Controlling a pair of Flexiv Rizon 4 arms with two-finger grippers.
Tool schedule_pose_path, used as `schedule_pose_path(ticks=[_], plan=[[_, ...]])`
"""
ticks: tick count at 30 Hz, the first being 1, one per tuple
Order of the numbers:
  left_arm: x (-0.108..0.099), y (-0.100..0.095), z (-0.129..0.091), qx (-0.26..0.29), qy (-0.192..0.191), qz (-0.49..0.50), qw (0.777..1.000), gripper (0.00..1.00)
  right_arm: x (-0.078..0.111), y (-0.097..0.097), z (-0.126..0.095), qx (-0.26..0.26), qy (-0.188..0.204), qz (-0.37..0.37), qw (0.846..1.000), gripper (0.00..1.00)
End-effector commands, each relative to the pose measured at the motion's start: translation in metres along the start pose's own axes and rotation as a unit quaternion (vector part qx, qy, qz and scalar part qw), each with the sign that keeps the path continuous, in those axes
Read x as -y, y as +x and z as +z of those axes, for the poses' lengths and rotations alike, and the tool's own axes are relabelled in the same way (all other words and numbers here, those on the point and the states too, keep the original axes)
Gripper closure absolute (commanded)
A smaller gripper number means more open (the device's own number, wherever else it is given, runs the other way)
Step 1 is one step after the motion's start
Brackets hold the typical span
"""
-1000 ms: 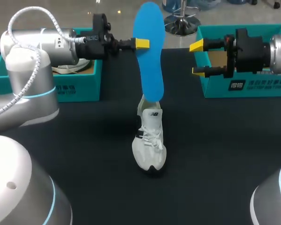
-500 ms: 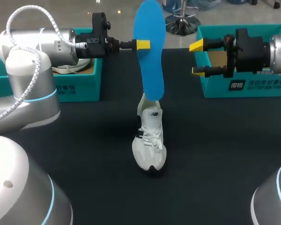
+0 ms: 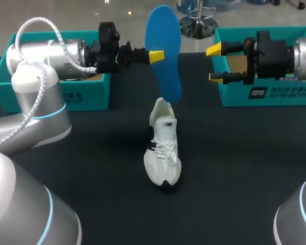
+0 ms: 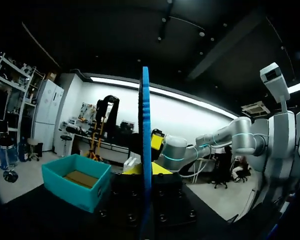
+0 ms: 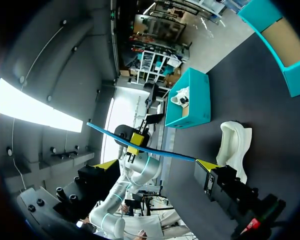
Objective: Take the shoe out of the shoebox, open the shoe tongue, remove and reinsert the insole, then place the shoe into the shoebox
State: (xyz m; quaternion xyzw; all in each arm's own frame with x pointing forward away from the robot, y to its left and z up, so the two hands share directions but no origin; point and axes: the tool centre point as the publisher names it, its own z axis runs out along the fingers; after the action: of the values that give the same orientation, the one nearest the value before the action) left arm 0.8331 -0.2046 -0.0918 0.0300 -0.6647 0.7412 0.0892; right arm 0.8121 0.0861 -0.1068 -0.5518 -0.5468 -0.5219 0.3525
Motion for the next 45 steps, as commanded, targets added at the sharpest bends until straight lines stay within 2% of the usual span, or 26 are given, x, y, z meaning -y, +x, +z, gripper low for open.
schedule_pose_path(ticks=[1, 3, 5, 6, 8, 20, 22, 23, 25, 27, 30, 32, 39, 40, 41, 42, 45], plan=[[0.001, -0.007, 0.001, -0.029, -0.007, 0.294, 0.955, 1.00, 0.000, 0.000, 0.002, 0.001, -0.001, 0.000, 1.000, 0.00], [0.003, -0.008, 0.002, -0.013, -0.007, 0.337, 0.941, 1.00, 0.000, 0.000, 0.002, 0.001, -0.001, 0.000, 1.000, 0.00], [0.004, -0.009, 0.003, -0.003, -0.011, 0.400, 0.916, 1.00, 0.000, 0.000, 0.002, 0.001, -0.001, 0.000, 1.000, 0.00], [0.004, -0.011, 0.003, 0.006, 0.003, 0.423, 0.906, 1.00, 0.000, 0.000, 0.002, 0.001, -0.001, 0.000, 1.000, 0.00], [0.001, -0.011, 0.003, 0.021, -0.002, 0.397, 0.917, 1.00, 0.000, 0.000, 0.002, 0.001, -0.001, 0.000, 1.000, 0.00], [0.001, -0.011, 0.003, 0.021, -0.002, 0.397, 0.917, 1.00, 0.000, 0.000, 0.002, 0.001, -0.001, 0.000, 1.000, 0.00], [0.002, -0.010, 0.003, 0.014, 0.008, 0.453, 0.891, 1.00, 0.000, 0.000, 0.002, 0.001, -0.001, 0.000, 1.000, 0.00], [0.003, -0.010, 0.003, 0.006, 0.009, 0.495, 0.869, 1.00, 0.000, 0.000, 0.002, 0.001, -0.001, 0.000, 1.000, 0.00], [0.004, -0.011, 0.002, 0.002, 0.014, 0.529, 0.848, 1.00, 0.000, 0.000, 0.002, 0.001, -0.001, 0.000, 1.000, 0.00], [0.002, -0.014, 0.001, -0.007, 0.009, 0.585, 0.811, 1.00, 0.000, 0.000, 0.002, 0.001, -0.001, 0.000, 1.000, 0.00], [0.002, -0.016, 0.000, -0.017, 0.019, 0.632, 0.775, 1.00, 0.000, 0.000, 0.002, 0.001, -0.001, 0.000, 1.000, 0.00], [0.001, -0.017, -0.001, -0.029, 0.012, 0.659, 0.752, 1.00, 0.000, 0.000, 0.002, 0.001, -0.001, 0.000, 1.000, 0.00], [-0.001, -0.020, 0.001, -0.041, 0.022, 0.763, 0.644, 1.00, 0.000, 0.000, 0.002, 0.001, -0.001, 0.000, 1.000, 0.00], [-0.002, -0.020, 0.001, -0.036, 0.022, 0.768, 0.639, 1.00, 0.000, 0.000, 0.002, 0.001, -0.001, 0.000, 1.000, 0.00], [-0.002, -0.020, 0.002, -0.021, 0.022, 0.759, 0.650, 1.00, 0.000, 0.000, 0.002, 0.001, -0.001, 0.000, 1.000, 0.00], [-0.001, -0.018, 0.003, -0.009, 0.016, 0.732, 0.681, 1.00, 0.000, 0.000, 0.002, 0.001, -0.001, 0.000, 1.000, 0.00], [-0.001, -0.018, 0.003, -0.009, 0.016, 0.732, 0.681, 1.00, 0.000, 0.000, 0.002, 0.001, -0.001, 0.000, 1.000, 0.00]])
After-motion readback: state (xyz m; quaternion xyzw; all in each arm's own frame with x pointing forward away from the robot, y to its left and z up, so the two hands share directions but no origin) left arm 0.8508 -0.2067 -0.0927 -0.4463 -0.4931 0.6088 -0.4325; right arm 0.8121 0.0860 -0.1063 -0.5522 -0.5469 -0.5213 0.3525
